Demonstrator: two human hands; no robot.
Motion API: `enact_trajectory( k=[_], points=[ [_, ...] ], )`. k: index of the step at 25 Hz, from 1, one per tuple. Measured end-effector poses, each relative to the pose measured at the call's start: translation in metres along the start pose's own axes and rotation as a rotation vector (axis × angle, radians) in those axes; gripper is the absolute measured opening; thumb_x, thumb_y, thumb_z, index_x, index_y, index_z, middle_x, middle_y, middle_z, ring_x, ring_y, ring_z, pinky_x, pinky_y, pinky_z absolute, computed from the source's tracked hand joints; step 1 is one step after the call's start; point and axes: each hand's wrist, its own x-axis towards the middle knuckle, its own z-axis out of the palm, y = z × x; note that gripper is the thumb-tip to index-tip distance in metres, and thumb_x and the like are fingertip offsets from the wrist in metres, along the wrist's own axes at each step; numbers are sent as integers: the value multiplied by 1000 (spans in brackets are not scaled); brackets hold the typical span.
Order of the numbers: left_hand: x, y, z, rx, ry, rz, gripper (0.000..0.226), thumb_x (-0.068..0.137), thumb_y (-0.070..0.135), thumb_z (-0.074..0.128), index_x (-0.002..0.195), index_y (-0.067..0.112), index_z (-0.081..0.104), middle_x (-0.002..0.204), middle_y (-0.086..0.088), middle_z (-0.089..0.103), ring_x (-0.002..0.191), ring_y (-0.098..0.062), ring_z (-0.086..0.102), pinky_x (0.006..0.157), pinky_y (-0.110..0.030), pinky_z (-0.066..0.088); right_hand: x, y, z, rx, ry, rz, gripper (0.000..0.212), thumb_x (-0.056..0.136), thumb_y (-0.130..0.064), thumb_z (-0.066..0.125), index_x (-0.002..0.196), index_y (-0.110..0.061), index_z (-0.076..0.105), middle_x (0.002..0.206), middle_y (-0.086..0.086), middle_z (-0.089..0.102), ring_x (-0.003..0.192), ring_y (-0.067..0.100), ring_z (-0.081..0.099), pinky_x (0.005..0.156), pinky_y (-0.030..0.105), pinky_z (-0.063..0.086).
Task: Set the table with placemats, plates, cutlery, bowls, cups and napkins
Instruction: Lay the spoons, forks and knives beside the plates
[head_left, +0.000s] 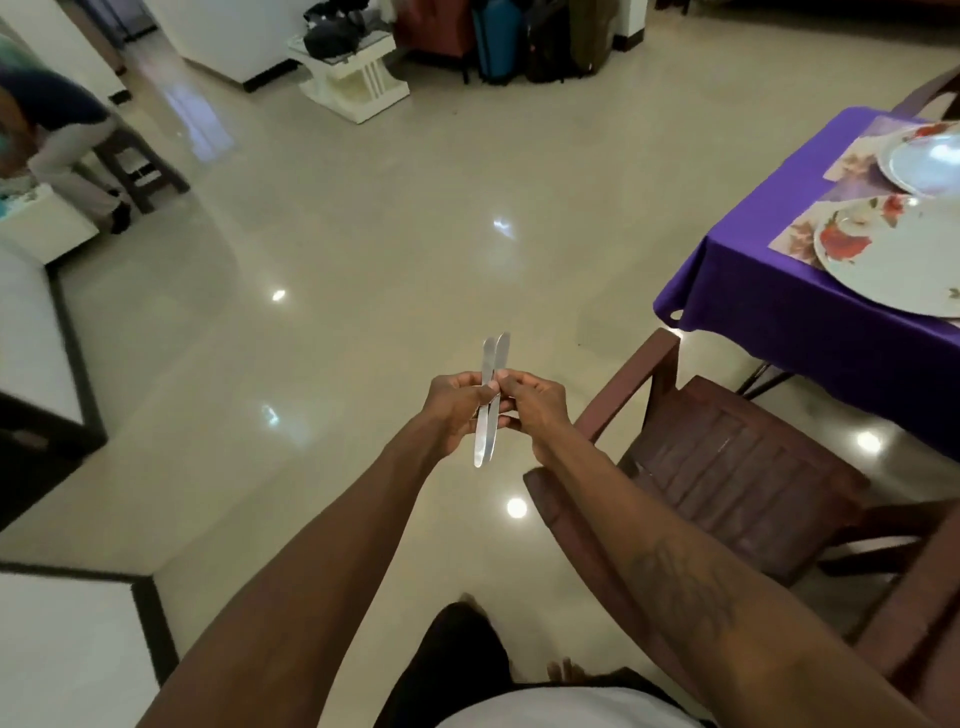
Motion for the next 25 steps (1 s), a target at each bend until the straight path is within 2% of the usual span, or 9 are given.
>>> enact_trajectory(
  k=[6, 10, 14, 18, 20, 22, 25],
  points=[
    [166, 65, 40, 137, -228, -53, 21, 98, 5, 67, 116, -5, 69, 99, -24, 77, 90, -36, 77, 82, -50, 63, 142, -43, -18, 138, 235, -14, 13, 96, -17, 71, 104, -8, 77, 92, 13, 79, 73, 22, 72, 68, 36, 62],
    [258, 113, 80, 256, -385, -104, 15, 98, 2, 65, 110, -5, 71, 93, -23, 77, 82, -39, 77, 77, -46, 64, 215, -83, -26, 223, 497, -40, 12, 92, -12, 70, 98, -7, 79, 93, 11, 79, 75, 22, 74, 58, 31, 58],
    [314, 157, 142, 365, -505, -98, 14, 95, 6, 69, 107, 0, 73, 94, -20, 78, 86, -40, 77, 82, -52, 63, 257, -126, -52, 341, 704, -86, 12, 91, -13, 72, 101, -9, 77, 93, 10, 80, 75, 23, 76, 67, 35, 62],
    [354, 185, 220, 397, -596, -105, 14, 90, 6, 77, 103, 1, 74, 90, -18, 78, 82, -31, 77, 78, -52, 64, 296, -166, -116, 402, 918, -147, 8, 93, -17, 72, 97, -14, 78, 86, 7, 79, 71, 24, 74, 71, 39, 64],
    [371, 192, 263, 435, -640, -118, 13, 90, 2, 76, 101, -3, 72, 86, -19, 75, 77, -30, 75, 78, -53, 64, 311, -183, -157, 439, 1006, -159, 9, 94, -15, 70, 88, -14, 77, 76, 7, 76, 60, 20, 67, 60, 34, 61],
    [387, 199, 310, 459, -694, -123, 6, 91, 0, 73, 96, -2, 70, 84, -20, 74, 76, -31, 73, 80, -54, 63, 329, -201, -201, 457, 1046, -142, 12, 95, -10, 67, 87, -11, 76, 73, 8, 72, 52, 18, 61, 51, 29, 54],
    [412, 210, 383, 480, -722, -109, 15, 92, 1, 73, 105, -5, 70, 87, -18, 75, 72, -25, 74, 73, -46, 65, 365, -223, -271, 430, 1045, -95, 24, 89, 5, 58, 97, -11, 75, 82, 11, 77, 59, 20, 64, 56, 29, 56]
  ],
)
